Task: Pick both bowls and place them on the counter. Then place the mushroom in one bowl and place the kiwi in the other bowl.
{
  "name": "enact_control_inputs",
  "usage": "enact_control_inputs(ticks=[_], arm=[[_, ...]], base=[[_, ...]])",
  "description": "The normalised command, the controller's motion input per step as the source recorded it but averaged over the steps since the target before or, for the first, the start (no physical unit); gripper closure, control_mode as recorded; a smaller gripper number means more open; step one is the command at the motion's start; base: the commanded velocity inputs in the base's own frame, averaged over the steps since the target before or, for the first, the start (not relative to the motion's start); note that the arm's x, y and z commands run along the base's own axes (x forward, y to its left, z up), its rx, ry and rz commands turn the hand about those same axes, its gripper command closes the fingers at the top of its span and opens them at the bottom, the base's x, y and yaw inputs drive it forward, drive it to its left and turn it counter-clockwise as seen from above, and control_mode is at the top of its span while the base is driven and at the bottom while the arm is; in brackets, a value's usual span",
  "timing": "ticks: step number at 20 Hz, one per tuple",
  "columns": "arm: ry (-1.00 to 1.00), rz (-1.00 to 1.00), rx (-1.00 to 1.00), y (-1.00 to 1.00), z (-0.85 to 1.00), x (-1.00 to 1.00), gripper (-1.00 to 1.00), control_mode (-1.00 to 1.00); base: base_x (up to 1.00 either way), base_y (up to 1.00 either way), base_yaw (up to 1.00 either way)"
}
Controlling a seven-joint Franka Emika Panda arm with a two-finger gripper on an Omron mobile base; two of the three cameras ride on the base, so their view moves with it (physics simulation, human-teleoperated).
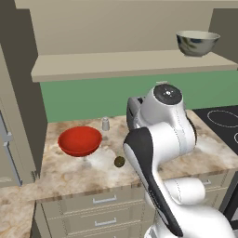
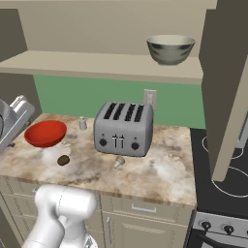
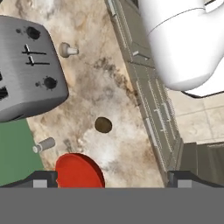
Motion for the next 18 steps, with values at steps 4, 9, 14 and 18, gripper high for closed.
enact_control_inputs(ticks=[4, 9, 14, 18], arm=[[0.0, -0.26, 0.0, -0.31, 0.41, -0.32, -1.0, -1.0], [0.0, -0.21, 0.0, -0.31, 0.4, -0.2, -1.0, -1.0], [-0.04, -0.02, -0.04, -0.37, 0.33, -0.01, -1.0, -1.0], [-0.1, 0.0, -0.07, -0.34, 0.27, 0.05, -1.0, -1.0]], base=[[0.0, 0.0, 0.0], [0.0, 0.0, 0.0], [0.0, 0.0, 0.0], [0.0, 0.0, 0.0]])
